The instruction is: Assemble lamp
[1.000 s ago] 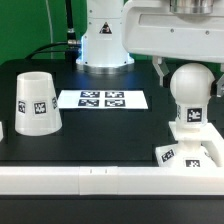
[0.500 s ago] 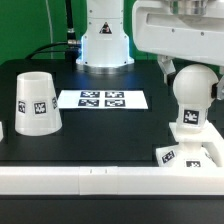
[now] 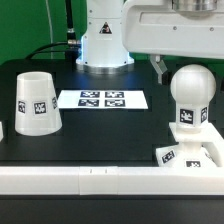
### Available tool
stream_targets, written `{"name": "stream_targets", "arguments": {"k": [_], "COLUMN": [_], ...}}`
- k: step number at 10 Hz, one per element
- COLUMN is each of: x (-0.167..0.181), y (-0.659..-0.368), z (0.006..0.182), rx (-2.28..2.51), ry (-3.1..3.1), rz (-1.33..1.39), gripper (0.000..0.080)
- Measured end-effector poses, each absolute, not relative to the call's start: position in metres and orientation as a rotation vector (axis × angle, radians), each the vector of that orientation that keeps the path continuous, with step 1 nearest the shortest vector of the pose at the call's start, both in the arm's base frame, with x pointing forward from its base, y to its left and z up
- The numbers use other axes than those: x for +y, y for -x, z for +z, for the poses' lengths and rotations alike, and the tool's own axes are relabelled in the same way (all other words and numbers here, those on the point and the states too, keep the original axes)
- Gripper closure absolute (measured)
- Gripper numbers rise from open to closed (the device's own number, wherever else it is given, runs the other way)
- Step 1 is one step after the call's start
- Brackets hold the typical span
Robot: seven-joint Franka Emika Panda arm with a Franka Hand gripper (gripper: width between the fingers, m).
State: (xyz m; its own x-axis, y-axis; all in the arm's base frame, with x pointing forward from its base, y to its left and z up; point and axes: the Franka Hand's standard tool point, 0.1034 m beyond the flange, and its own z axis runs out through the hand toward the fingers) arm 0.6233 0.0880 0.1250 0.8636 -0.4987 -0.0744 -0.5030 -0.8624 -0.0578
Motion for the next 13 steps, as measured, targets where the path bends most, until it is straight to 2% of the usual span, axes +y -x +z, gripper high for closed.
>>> {"name": "stream_targets", "arguments": {"k": [6,13], "x": [0.0901,0.0922], "y": [-0.6237,-0.6243], "z": [0.1263,0.1263], "rx": [-0.046,-0.971], "ry": [3.093,2.934], "rz": [0.045,0.018], "gripper": [0.0101,0.0101]}}
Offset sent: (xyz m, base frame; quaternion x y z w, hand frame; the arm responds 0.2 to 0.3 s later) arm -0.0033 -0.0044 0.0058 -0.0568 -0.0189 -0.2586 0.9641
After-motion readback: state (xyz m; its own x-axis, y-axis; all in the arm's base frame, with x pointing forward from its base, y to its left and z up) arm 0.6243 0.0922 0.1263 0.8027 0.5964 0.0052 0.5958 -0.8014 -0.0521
